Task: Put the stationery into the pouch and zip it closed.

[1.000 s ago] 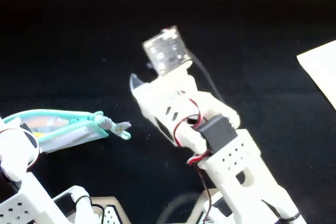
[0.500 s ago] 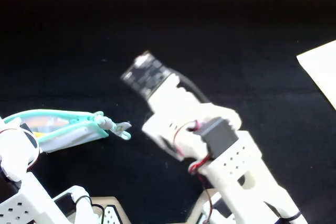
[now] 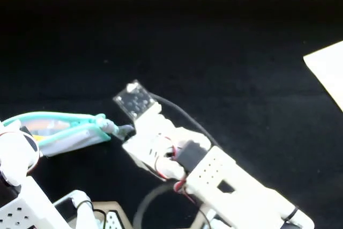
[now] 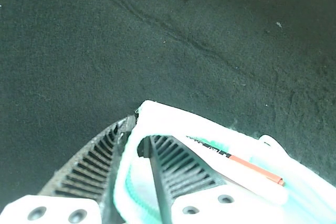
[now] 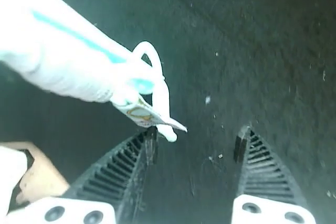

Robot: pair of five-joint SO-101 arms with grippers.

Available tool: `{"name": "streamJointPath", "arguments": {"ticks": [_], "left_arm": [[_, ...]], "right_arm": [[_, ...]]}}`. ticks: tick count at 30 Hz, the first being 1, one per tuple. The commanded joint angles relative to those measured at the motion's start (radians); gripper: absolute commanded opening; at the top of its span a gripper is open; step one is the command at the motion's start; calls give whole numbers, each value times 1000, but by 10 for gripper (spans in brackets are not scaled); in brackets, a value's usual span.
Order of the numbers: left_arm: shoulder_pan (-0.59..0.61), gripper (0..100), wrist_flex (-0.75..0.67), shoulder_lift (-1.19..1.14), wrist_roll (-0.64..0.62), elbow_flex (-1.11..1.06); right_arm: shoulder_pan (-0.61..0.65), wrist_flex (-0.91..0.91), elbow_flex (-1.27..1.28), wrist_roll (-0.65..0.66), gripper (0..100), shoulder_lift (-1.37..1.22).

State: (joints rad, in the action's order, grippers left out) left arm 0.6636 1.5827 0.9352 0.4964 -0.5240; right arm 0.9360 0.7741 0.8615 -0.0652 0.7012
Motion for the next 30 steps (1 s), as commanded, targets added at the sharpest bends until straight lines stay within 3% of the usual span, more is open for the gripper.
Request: {"name": "streamJointPath", "arguments": {"ticks": [1, 11, 30], "left_arm": [[-16, 7, 21, -28, -5, -71], [-16, 7, 21, -28, -5, -76], [-16, 7, 21, -28, -5, -77]], "right_arm": [[12, -90, 22, -17, 245, 22], [151, -104, 73, -18, 245, 16], [36, -262, 61, -14, 245, 13]]}}
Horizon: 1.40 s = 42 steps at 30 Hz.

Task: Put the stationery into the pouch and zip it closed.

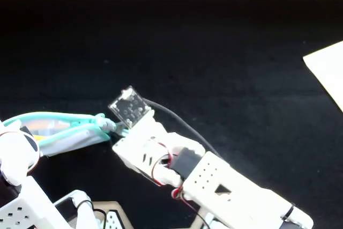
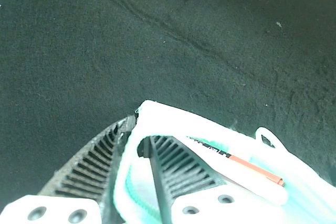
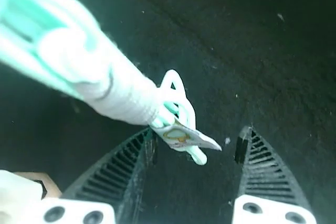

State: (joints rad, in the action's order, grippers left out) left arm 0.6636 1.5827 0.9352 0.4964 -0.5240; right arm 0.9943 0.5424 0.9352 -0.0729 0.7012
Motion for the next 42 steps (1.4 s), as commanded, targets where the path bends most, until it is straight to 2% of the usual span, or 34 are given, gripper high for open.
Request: {"name": "streamJointPath", "arguments": {"ticks": [1, 18, 21, 26, 27, 33, 40, 42], "left_arm": [[-16, 7, 21, -28, -5, -77], [-13, 7, 29, -22, -6, -77], [-10, 7, 29, -22, -6, -77], [-10, 7, 29, -22, -6, -77], [-10, 7, 29, -22, -6, -77], [-10, 7, 26, -22, -6, -77], [-12, 7, 23, -22, -6, -77], [-12, 7, 23, -22, -6, -77]], "right_arm": [[-27, -38, -13, -5, 245, 13], [-15, -177, -4, -3, 241, -77], [-15, -180, -4, -3, 184, -87], [-24, -174, -2, -3, 9, -87], [-30, -174, -1, -3, 3, -85], [-54, -68, -2, -5, 6, -74], [-54, 200, -28, 2, 6, -15], [-54, 298, -61, 61, 6, 56]]}}
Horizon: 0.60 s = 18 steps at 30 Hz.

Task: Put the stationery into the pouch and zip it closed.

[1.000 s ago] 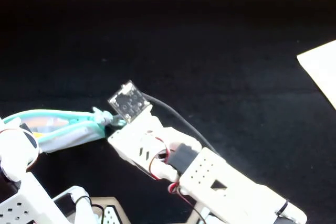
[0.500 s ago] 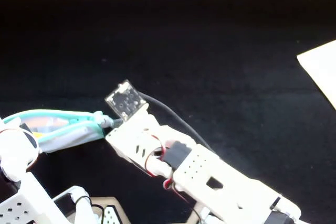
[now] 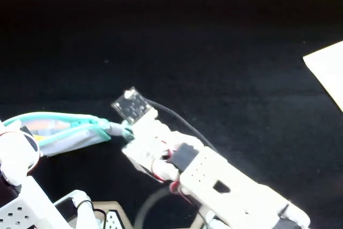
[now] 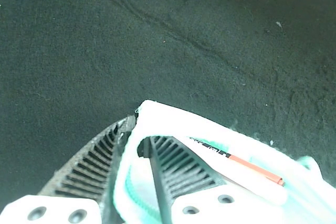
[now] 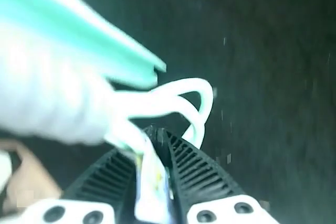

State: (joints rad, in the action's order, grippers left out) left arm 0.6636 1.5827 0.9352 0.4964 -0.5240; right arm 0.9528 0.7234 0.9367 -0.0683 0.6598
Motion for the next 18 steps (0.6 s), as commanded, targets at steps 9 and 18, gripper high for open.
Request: {"name": "streamJointPath", "arguments": {"ticks": [9, 18], "left_arm": [[-16, 7, 8, -21, -5, -45], [-176, 7, 17, -21, -52, 159]], "right_arm": [[-73, 452, -550, 95, 6, 165], [-125, 547, -860, -29, 6, 176]]}}
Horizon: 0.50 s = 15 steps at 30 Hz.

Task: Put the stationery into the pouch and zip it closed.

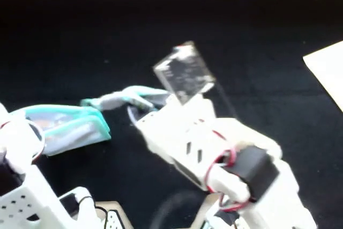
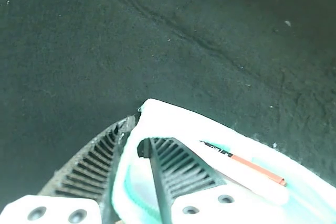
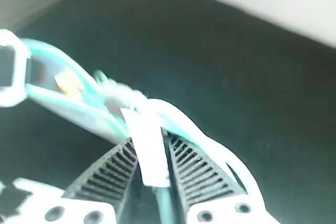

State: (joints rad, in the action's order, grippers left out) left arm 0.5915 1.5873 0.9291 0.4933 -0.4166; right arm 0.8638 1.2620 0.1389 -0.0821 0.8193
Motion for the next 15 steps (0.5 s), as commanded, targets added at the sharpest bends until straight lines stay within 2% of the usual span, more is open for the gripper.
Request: {"name": "streamJointPath", "arguments": {"ticks": [1, 8, 11, 15], "left_arm": [[-147, 7, 12, -16, -86, 74], [-510, 7, 6, -24, -242, 154], [-627, 7, 2, -24, -245, 156], [-716, 7, -41, -25, -209, 157]], "right_arm": [[-53, 8, -64, -15, 6, 18], [-76, 85, -125, -15, 6, 107], [-76, 150, -226, -11, 6, 107], [-77, 229, -366, -9, 6, 105]]}}
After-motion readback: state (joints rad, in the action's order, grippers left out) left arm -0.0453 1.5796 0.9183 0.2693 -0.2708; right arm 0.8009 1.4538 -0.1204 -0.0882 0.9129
